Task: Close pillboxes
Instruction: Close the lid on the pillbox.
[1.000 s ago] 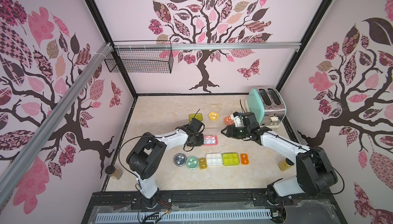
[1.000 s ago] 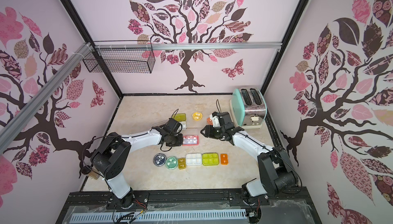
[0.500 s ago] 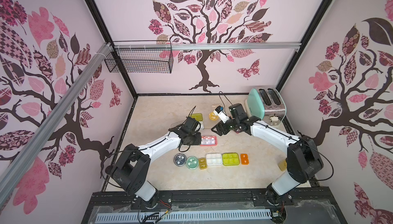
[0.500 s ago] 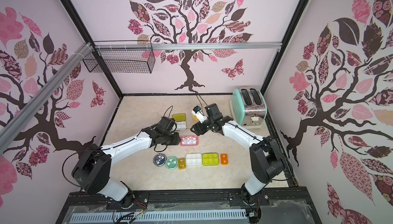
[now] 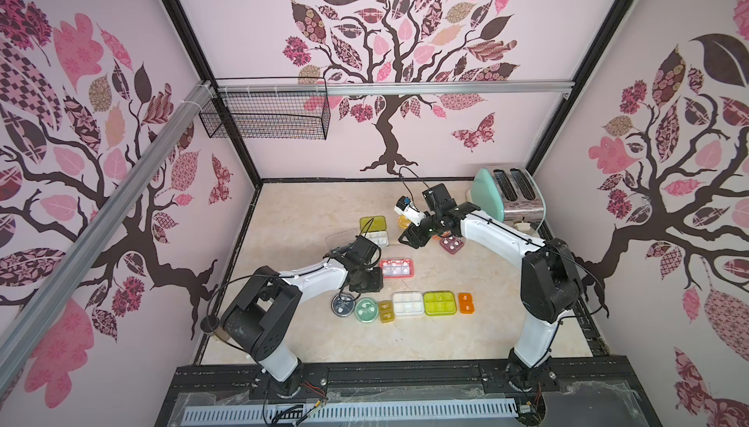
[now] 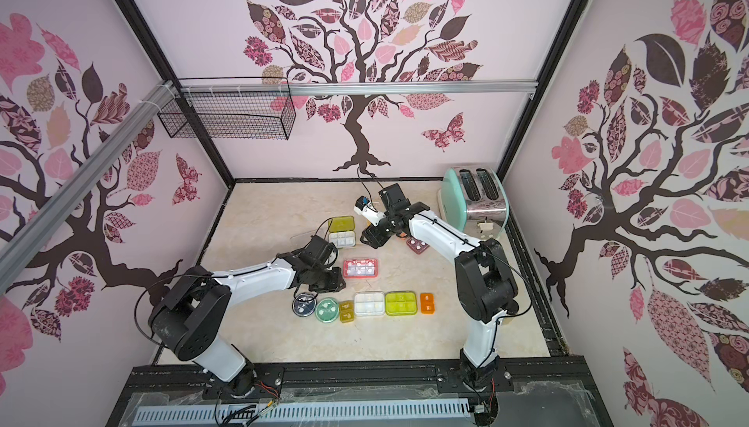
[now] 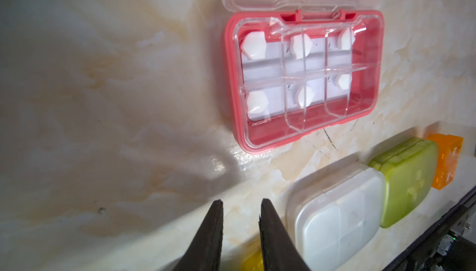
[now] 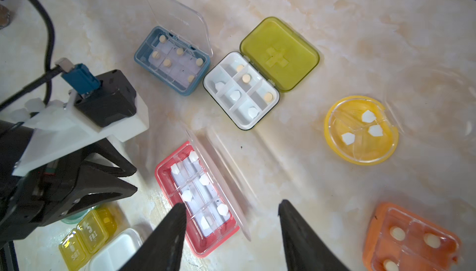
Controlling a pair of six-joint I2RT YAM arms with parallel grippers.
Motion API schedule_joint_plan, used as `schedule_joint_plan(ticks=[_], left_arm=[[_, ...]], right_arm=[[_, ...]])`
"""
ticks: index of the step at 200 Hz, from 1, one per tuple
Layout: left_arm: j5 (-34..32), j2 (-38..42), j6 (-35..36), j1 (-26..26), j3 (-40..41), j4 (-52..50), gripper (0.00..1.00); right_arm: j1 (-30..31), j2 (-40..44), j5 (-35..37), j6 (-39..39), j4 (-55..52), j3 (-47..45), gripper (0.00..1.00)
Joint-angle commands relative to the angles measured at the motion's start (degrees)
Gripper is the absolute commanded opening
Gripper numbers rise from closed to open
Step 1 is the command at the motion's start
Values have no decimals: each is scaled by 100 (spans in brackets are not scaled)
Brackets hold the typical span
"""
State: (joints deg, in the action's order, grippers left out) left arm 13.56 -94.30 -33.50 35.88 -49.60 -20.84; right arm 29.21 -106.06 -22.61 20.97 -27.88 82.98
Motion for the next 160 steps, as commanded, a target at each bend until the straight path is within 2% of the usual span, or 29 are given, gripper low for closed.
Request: schedule_joint_plan(ticks=[1,36,78,107,127,160], left_arm=[[-20,-160,-65,-18,-126,204,28],[-194,-288,-25,-23,-290,116,27],[-302,-376,-71,-91,-343,121,25],[-284,-422,-87,-155,-367,142,25],[-285,-443,-97,-158,-367,220,24],[-262,-507,-151,-159,-394,273,24]], right_arm=[[109,-181,55,229,-570,274,57],[214,-576,356,258,-943,657,55],[278,-636,309,235,-924,641,53],[287,-674,282,19,-1001,672,47],[296,-546,166,-54,-828,491,38],[332,-459,151,-98,-824,421,35]])
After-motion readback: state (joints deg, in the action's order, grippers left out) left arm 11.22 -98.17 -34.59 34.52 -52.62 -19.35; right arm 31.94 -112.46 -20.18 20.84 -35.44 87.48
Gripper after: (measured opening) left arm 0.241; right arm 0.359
